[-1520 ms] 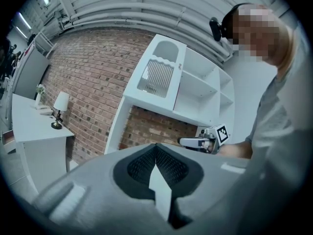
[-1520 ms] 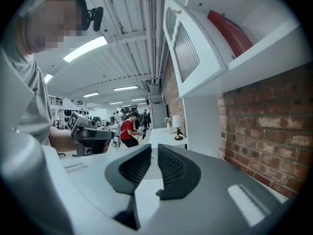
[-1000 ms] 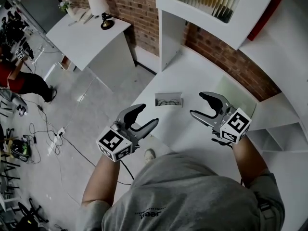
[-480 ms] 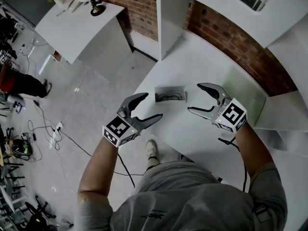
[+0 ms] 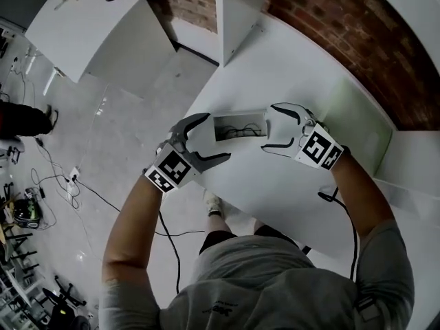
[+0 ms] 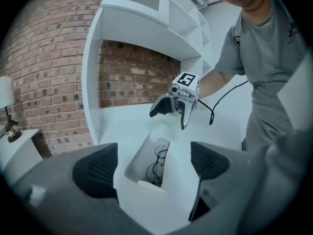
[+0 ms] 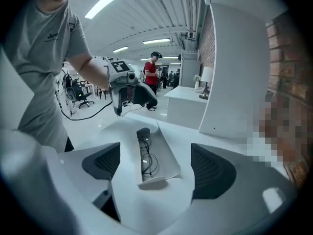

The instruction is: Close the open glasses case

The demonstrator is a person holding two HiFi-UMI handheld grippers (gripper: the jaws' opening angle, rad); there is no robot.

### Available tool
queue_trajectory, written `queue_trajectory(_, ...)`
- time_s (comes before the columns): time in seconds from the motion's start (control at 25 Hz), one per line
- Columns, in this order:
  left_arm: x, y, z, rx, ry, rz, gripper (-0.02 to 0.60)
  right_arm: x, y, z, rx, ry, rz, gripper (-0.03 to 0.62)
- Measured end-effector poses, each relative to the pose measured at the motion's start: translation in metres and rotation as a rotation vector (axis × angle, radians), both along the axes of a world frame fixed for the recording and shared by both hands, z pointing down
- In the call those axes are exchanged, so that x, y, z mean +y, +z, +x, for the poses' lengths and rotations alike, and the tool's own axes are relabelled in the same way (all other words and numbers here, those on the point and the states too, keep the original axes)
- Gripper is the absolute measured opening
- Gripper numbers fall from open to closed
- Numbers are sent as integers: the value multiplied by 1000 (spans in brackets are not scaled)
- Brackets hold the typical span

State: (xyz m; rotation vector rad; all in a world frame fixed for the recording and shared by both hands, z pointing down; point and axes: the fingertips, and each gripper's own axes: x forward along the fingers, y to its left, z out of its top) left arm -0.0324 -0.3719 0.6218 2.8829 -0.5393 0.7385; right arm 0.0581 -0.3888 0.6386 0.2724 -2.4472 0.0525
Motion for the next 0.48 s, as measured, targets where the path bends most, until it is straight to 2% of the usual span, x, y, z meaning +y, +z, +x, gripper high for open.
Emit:
queue_trajectory(0.16,-12,33,3,-60,41,16,474,-11,31,-4,38,-15,10,462)
queue_trajectory(0.48,-21,72,3,-103,42,-3,474,-19,72,-11,86,-39,-19,462)
